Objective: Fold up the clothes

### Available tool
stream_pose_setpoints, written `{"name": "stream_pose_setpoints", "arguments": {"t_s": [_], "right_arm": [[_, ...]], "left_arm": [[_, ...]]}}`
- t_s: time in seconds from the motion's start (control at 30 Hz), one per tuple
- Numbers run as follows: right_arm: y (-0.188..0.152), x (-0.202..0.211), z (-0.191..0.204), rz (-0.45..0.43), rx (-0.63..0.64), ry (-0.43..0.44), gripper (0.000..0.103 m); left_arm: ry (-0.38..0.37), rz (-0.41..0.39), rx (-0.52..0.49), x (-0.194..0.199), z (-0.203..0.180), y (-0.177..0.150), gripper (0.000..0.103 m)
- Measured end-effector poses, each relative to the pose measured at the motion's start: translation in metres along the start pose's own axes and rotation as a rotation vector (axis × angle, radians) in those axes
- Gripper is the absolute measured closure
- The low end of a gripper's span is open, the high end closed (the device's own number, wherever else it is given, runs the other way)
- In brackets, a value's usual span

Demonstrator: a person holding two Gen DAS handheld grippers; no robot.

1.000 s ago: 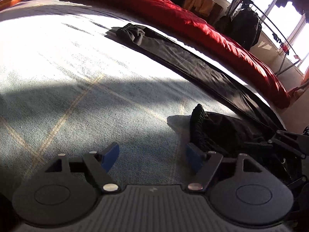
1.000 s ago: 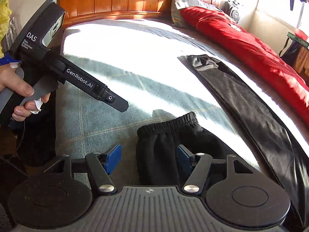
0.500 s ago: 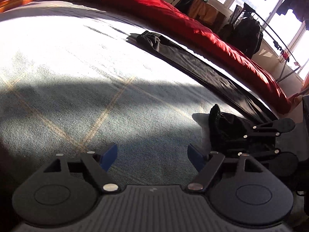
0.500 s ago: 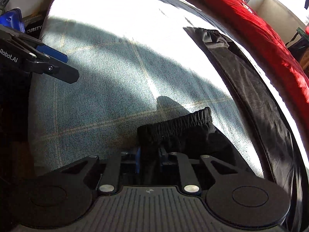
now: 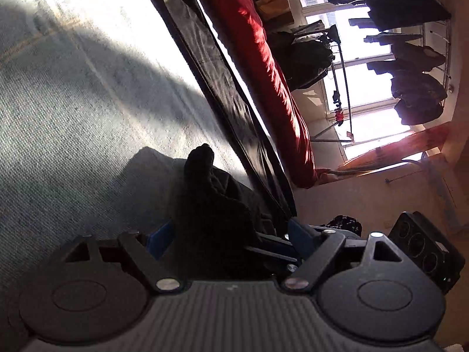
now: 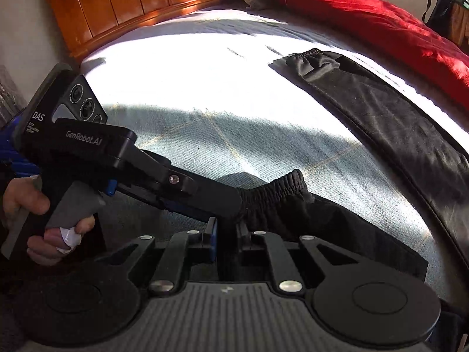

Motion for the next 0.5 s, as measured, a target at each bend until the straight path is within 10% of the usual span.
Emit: {"name": "stream_pose_setpoints", "arguments": {"t_s": [0.3,0.5], "right_arm": [[-0.023,0.038,-0.019,-0.07,-0.099,-0.022,0.057],[-0.046,0.048,-0.049,-0.083,-0.217,-0.068,0.054]], "left_arm": [[0.008,0.056,-0.053,-0.022,0.004,-0.001,0.023],[0.205,0.06,-0.218,-0.018,0.004,-0.01,0.073]]}}
Point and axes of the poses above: each gripper's, at about its wrist camera, not at the fingertips, and x roughly against the way its jaws point, z to its left, y to its top, the point moved 8 cm from there along -x, roughly the way its jaws point, and after that the axes turned 10 degrees about -y, right-handed, at the moved point
